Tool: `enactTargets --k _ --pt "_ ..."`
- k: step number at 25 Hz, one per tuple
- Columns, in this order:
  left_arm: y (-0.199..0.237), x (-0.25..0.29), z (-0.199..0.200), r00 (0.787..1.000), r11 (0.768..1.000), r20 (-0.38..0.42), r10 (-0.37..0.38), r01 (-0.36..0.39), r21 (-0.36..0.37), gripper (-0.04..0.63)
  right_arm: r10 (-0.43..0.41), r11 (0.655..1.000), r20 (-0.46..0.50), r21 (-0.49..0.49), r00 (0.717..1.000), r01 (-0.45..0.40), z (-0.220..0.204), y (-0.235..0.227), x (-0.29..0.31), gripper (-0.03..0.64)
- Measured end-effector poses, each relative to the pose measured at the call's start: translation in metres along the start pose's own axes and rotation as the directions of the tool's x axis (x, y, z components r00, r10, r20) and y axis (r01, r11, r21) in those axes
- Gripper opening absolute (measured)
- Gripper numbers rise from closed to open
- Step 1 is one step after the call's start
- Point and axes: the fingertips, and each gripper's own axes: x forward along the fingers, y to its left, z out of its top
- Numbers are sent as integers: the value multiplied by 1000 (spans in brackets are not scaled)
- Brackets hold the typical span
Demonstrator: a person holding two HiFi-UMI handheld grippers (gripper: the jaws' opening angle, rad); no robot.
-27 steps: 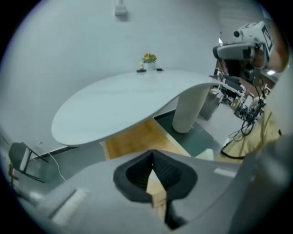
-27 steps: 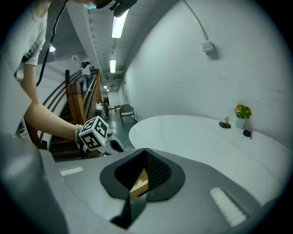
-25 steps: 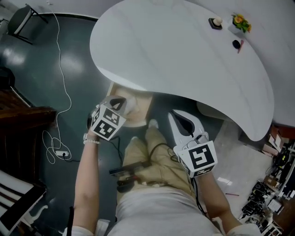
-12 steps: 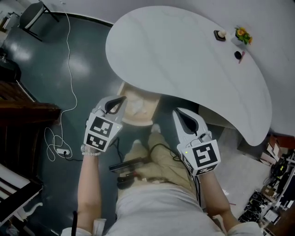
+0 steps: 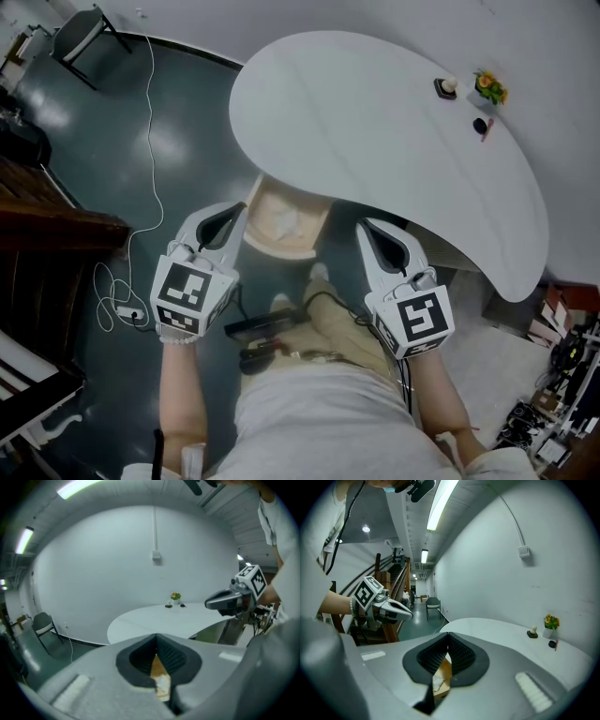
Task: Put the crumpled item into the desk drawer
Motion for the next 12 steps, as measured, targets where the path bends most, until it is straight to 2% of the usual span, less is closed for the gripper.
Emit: enactTargets --k 4,12 --pt "2 -19 11 999 999 40 24 -23 -22 -3 -2 1000 21 -10 1000 2 9 4 -2 5" --pt "-5 -51 16 997 998 56 44 -42 -35 -3 -21 1000 61 -5 998 22 24 12 -8 5"
